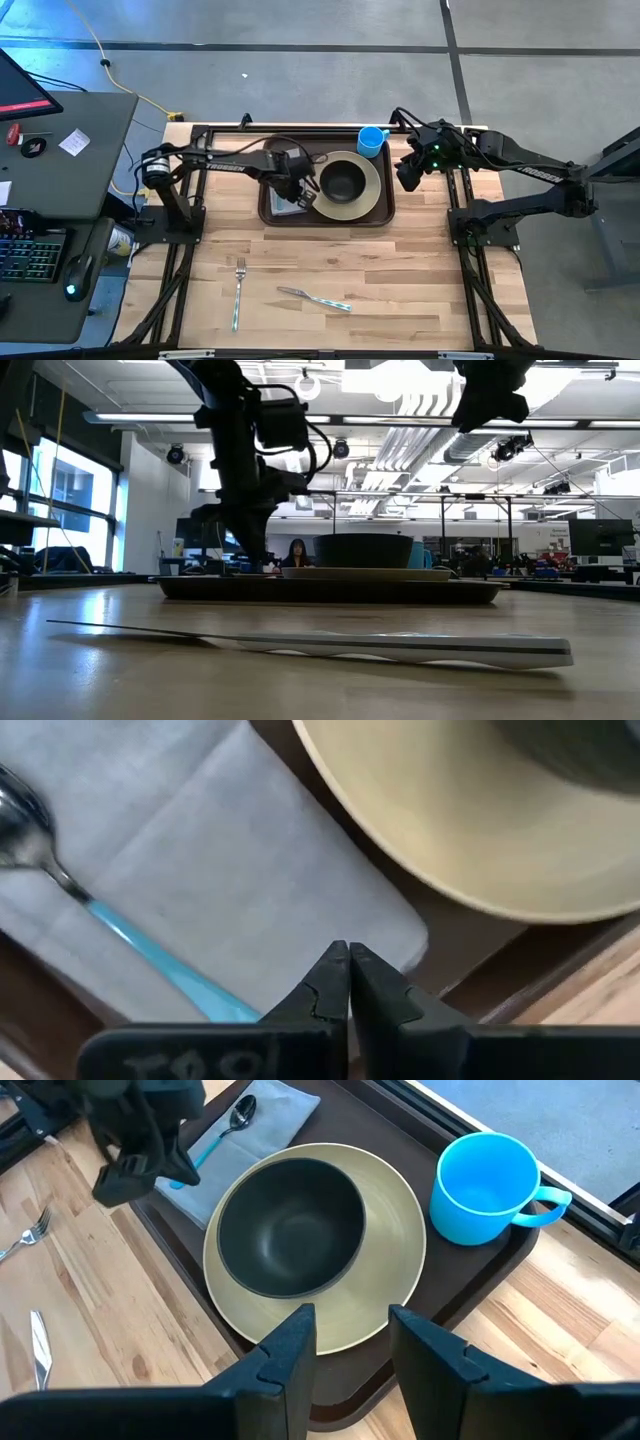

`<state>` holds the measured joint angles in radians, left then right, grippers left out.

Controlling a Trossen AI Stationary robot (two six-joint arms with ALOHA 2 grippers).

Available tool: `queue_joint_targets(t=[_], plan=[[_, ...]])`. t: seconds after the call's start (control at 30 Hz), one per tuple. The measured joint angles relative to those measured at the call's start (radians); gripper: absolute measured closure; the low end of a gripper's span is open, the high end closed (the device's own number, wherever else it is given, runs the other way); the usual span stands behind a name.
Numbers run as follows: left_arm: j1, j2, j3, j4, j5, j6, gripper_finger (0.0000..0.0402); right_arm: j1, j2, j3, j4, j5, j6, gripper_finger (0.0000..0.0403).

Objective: Set up tray
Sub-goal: Adjust the gray napkin on the brown tray

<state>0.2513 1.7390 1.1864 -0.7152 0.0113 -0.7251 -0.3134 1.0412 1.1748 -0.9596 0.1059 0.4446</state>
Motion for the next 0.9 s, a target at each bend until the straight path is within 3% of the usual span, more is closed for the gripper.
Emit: queue_joint_targets(t=[0.37, 0.9], plan=[[-0.012, 0.000, -0.111, -0.003, 0.047, -0.066, 0.0353, 0.000, 0.000, 0.000, 0.000, -0.003, -0.013, 0.0284], [-0.009, 0.000, -0.113, -0.006, 0.024, -0.019, 0.0353, 0.000, 0.000, 0.000, 0.000, -0.003, -0.040, 0.0284]])
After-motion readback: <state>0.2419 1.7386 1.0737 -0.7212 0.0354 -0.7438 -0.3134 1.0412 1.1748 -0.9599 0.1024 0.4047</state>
